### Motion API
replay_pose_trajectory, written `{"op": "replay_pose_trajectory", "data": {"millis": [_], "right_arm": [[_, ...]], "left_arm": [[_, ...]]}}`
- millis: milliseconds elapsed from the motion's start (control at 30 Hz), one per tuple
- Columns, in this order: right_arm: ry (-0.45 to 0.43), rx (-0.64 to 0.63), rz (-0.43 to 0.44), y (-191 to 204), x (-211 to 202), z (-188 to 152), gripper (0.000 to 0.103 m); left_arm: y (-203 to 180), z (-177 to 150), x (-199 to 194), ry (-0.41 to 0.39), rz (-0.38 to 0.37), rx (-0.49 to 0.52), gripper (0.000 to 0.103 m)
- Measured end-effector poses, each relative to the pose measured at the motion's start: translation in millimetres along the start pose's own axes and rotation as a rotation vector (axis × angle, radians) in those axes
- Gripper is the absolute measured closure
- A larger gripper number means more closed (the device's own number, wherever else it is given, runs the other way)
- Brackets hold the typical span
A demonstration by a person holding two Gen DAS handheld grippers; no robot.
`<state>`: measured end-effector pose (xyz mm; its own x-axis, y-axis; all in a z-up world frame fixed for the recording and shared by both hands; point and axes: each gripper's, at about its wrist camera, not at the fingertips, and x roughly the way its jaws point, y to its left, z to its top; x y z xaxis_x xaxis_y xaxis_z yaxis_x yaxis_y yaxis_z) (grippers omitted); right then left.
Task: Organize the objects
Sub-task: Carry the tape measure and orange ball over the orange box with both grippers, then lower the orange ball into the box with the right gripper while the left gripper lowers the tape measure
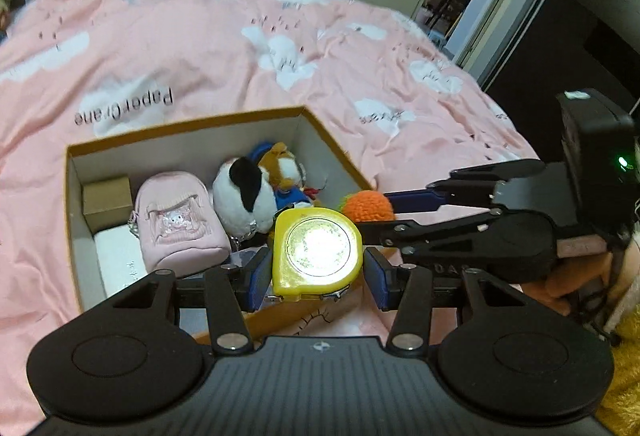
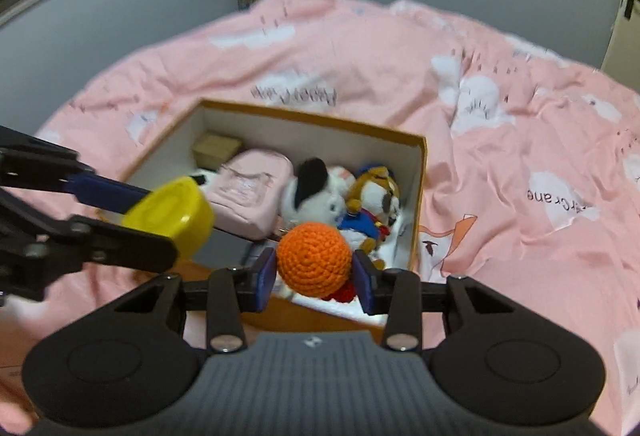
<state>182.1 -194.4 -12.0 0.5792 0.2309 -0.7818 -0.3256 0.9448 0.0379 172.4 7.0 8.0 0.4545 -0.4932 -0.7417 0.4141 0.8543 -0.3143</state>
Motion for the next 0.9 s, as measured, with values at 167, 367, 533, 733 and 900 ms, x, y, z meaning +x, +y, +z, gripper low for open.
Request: {"op": "replay_pose_trajectory", "data": {"millis": [167,367,533,733,900], "right_arm": [[0.163,-0.007,0.001,-13,50,18,0.06],[0.295,-0.145,-0.06,-3,84,22,0.06],[0.37,-0.196,-0.084,-3,100,23,0.06],[0.366,-0.214,-0.094,-2,99,23,0.06],[0.304,-0.238,-0.113,-2,86,23,0.057]], "left_arm": [[25,4,35,0.083,-0.019,-0.065,0.047],[43,4,65,0.143,-0.046,-0.134,0.047],[51,6,74,0.161,-0.065,-0.182,0.047],[54,8,88,0.19,-0.087,-0.211,0.047],[52,6,94,0.209,-0.099,-0.232,0.047]]}}
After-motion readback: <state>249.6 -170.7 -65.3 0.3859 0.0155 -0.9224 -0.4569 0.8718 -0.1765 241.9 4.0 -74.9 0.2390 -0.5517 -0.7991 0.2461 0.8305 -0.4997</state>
